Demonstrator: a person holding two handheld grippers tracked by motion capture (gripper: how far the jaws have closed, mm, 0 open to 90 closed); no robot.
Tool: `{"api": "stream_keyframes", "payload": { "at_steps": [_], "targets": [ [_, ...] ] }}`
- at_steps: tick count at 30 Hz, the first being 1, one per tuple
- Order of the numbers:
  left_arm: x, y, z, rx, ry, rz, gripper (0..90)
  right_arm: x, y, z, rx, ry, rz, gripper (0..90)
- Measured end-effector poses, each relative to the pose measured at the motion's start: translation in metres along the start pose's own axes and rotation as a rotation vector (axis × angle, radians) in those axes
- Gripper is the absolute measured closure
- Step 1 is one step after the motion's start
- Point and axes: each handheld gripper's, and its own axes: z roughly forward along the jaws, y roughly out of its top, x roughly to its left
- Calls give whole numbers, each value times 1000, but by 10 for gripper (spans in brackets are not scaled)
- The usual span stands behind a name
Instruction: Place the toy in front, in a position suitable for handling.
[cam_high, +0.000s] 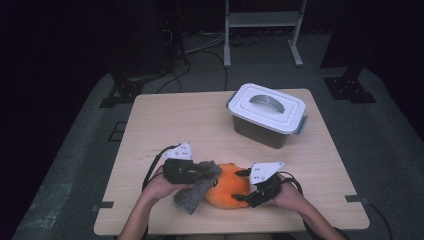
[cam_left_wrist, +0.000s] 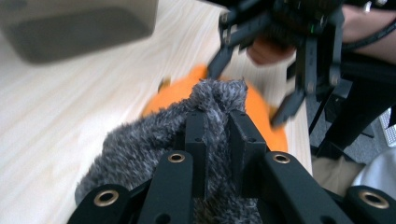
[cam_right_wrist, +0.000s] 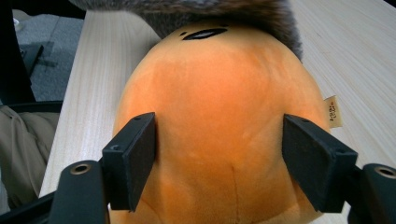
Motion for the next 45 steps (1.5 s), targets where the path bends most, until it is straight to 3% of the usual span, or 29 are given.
{"api": "stream_keyframes", "payload": {
  "at_steps": [3, 6, 13, 19, 21, 25, 28, 33, 38, 41, 43, 45],
  "targets": [
    [2, 1, 12, 48, -7, -2, 790, 0, -1, -1, 3, -3, 1, 268],
    [2, -7, 17, 50, -21, -21, 789, -1, -1, -4, 1, -3, 11, 244],
    [-6, -27, 6, 33, -40, -43, 789, -8, 6, -16, -60, -28, 118, 207],
    [-12, -32, 0, 42, -43, -38, 787, -1, 7, -6, -45, -33, 86, 217],
    [-14, -25, -2, 51, -30, -13, 784, 2, 7, -4, -35, -36, 44, 230],
    [-16, -5, -1, 58, -23, 32, 782, 6, 6, 0, -11, -30, 18, 239],
    [-13, 5, 5, 73, -20, 44, 782, 7, 6, -2, -6, -29, 13, 240],
    [-9, -2, 17, 91, -15, 34, 783, 4, 3, -3, 0, -26, 24, 239],
    [-10, -13, 15, 77, -16, 15, 785, 1, 1, -9, -15, -22, 31, 228],
    [-10, -20, 10, 71, -22, 7, 786, 2, 5, -13, -48, -33, 64, 223],
    [-11, -25, 7, 70, -23, 5, 786, 1, 6, -14, -40, -52, 92, 178],
    [-12, -29, 4, 64, -28, -2, 786, -1, 3, -11, -33, -27, 126, 178]
  ]
}}
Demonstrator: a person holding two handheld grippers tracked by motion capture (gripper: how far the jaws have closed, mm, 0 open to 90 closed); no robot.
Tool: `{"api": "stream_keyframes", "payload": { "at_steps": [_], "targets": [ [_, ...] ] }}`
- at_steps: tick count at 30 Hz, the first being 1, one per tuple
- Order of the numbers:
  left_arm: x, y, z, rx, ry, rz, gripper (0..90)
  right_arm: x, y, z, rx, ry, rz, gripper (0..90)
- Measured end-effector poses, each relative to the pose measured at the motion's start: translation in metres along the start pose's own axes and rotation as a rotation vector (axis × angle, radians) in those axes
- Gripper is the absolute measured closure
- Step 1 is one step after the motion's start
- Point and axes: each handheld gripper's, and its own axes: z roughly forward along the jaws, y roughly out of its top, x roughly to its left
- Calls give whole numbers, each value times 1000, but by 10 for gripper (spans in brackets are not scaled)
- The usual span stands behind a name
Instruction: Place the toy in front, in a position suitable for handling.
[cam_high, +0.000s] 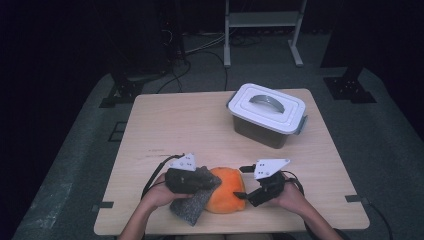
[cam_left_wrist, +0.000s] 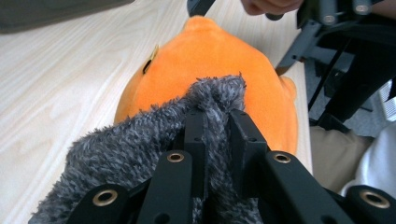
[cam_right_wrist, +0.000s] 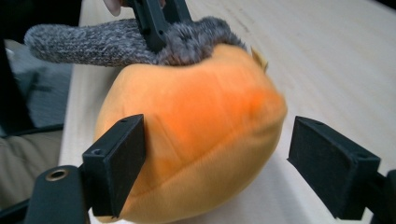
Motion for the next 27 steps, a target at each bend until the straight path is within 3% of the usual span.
{"api": "stream_keyframes", "payload": {
  "at_steps": [2, 4, 9, 14, 17, 19, 23, 27],
  "targets": [
    [-2, -2, -1, -2, -1, 2, 785, 0, 0, 4, 1, 30, 19, 182],
    [-3, -1, -2, 4, 0, 10, 785, 3, 2, 8, 9, 52, 9, 212],
    [-5, 12, -10, -4, 24, 30, 786, 7, 8, 6, 6, 24, -28, 406],
    [-11, 38, -7, -19, 18, 74, 788, 11, 14, 6, 3, 11, -73, 447],
    [-13, 52, 3, 15, 25, 111, 789, 16, 18, 7, 12, -5, -105, 452],
    [-11, 54, 8, 31, 21, 104, 789, 14, 16, 6, 27, -16, -103, 470],
    [-12, 51, 11, 75, 51, 133, 790, 9, 11, 3, 30, -10, -80, 511],
    [-9, 44, 3, 109, 89, 141, 790, 7, 12, 2, 26, -1, -64, 523]
  ]
}}
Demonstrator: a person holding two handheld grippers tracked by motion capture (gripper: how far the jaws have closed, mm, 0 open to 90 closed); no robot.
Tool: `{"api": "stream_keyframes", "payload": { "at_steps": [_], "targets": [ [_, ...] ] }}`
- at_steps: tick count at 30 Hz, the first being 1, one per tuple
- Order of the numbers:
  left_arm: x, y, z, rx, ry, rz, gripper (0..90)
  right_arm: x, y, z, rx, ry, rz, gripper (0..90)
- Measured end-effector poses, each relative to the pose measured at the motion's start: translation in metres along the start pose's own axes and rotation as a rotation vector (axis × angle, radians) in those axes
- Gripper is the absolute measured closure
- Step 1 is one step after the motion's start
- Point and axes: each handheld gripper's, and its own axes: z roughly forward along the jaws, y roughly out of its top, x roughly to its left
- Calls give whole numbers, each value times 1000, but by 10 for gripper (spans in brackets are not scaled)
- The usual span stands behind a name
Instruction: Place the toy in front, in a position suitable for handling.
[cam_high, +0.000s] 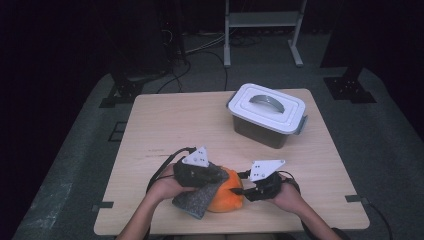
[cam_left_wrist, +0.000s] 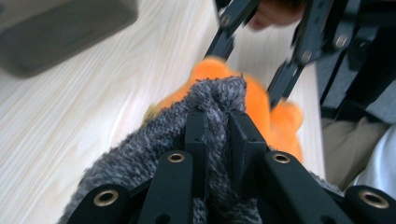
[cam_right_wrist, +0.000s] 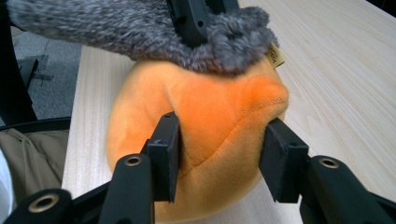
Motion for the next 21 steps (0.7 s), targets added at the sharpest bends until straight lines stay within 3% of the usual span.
{"api": "stream_keyframes", "payload": {
  "at_steps": [6, 10, 12, 15, 17, 21],
  "targets": [
    [0, -7, -5, -21, -3, -33, 790, -2, 1, -1, 0, 4, 12, 524],
    [-3, 2, -7, -99, -57, -35, 789, -2, 3, -2, -9, -7, 24, 524],
    [-5, 6, -4, -80, -44, -21, 789, -3, 3, -5, -13, -15, 30, 527],
    [1, 0, 2, -54, -35, -32, 790, -6, 0, -7, -7, -17, 33, 535],
    [5, -7, 3, -85, -49, -66, 790, -4, -2, -8, 4, -21, 20, 539],
    [6, -14, 0, -97, -33, -82, 790, -3, -3, -12, 7, -23, 15, 542]
  ]
}}
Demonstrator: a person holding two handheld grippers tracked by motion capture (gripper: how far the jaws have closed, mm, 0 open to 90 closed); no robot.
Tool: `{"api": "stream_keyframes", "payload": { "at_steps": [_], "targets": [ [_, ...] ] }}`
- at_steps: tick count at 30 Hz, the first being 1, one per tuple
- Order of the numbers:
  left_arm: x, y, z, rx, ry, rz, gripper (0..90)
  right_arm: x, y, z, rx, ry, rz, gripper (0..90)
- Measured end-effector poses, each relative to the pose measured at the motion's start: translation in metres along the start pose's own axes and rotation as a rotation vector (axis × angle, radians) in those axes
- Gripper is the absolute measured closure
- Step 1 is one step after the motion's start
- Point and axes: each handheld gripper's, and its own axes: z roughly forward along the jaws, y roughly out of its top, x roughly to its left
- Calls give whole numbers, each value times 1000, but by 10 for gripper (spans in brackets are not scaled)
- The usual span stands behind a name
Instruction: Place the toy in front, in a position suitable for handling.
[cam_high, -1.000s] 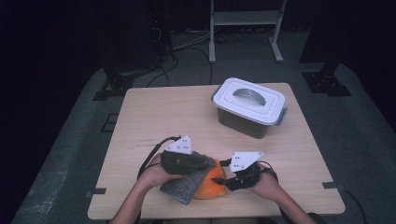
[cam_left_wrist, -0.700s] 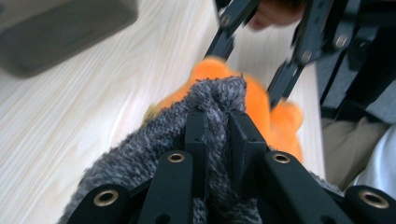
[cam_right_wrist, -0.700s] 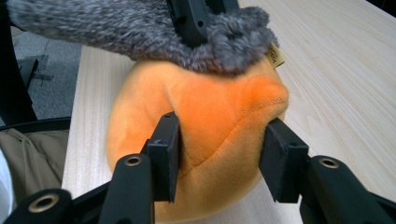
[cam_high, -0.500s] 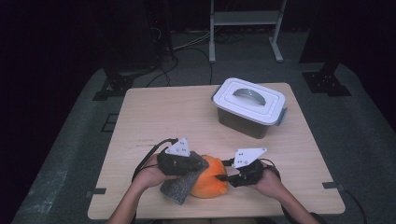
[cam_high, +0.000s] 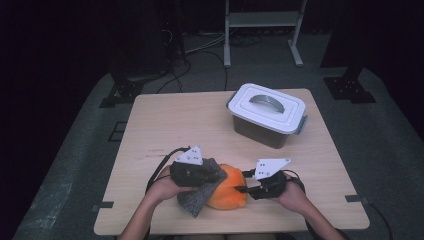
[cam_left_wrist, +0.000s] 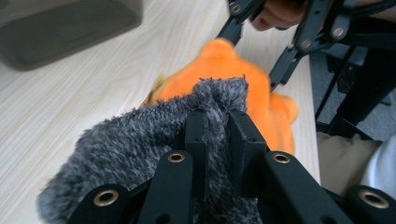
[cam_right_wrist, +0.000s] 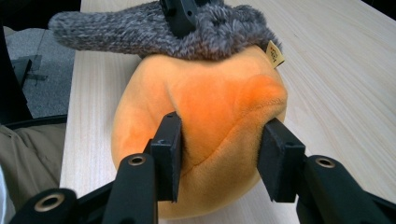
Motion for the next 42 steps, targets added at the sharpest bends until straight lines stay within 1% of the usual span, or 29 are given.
{"api": "stream_keyframes", "payload": {
  "at_steps": [1, 3, 5, 7, 9, 11, 12, 14, 15, 17, 19, 21, 22, 27, 29, 31, 34, 35, 36, 37, 38, 39, 42],
  "targets": [
    [-1, -1, -1, -2, 3, -7, 789, -1, -1, -2, 1, 8, 8, 542],
    [-3, 3, -1, -2, 5, 5, 789, 0, 0, -1, 1, 4, 7, 541],
    [-6, 9, 0, -30, -8, 12, 789, 2, 3, 0, 1, 0, 4, 541],
    [-9, 15, 2, -41, -17, 28, 789, 3, 5, 1, -7, -3, -3, 538],
    [-10, 18, 5, -15, -1, 49, 789, 5, 6, 2, -8, -9, -2, 530],
    [-9, 17, 8, 5, 14, 48, 789, 3, 4, 2, -8, -13, 20, 488],
    [-8, 15, 9, 13, 17, 47, 790, 2, 3, 3, -11, -12, 33, 440],
    [-4, 11, 10, 14, 19, 35, 790, 0, 1, 3, -20, 3, 50, 375],
    [-2, 8, 10, 13, 24, 26, 790, -1, 0, 2, -30, -1, 51, 357],
    [4, 4, 9, 5, 35, 2, 790, 0, -2, -1, -52, -1, 33, 332],
    [8, 2, 6, 5, 42, -8, 790, 1, -3, -4, -65, 8, 18, 307],
    [10, 2, 6, 6, 44, -7, 790, 2, -5, -4, -71, 26, 17, 304],
    [10, 2, 6, 6, 46, -6, 790, 2, -6, -3, -74, 29, 5, 298],
    [14, 2, 6, 6, 55, -10, 789, 1, -6, 0, -71, 69, -48, 289],
    [15, 1, 6, 6, 53, -14, 789, 3, -5, -1, -64, 69, -66, 289],
    [17, 1, 6, 6, 72, -14, 789, 5, -5, -5, -72, 79, -101, 292],
    [24, -1, 4, -3, 78, -38, 789, 10, -7, -5, -56, 75, -144, 292],
    [26, -2, 4, -2, 74, -43, 789, 12, -8, -3, -42, 58, -161, 290],
    [27, -2, 5, -4, 70, -50, 789, 13, -8, 0, -33, 38, -177, 300],
    [28, -2, 5, -8, 69, -55, 789, 14, -8, 3, -28, 19, -181, 337],
    [29, -2, 6, -8, 69, -56, 789, 14, -7, 5, -23, -4, -181, 380],
    [29, -2, 6, -8, 70, -57, 789, 14, -6, 7, -18, -21, -172, 445],
    [29, -1, 5, -15, 72, -61, 790, 13, -3, 9, -12, -42, -166, 578]
  ]
}}
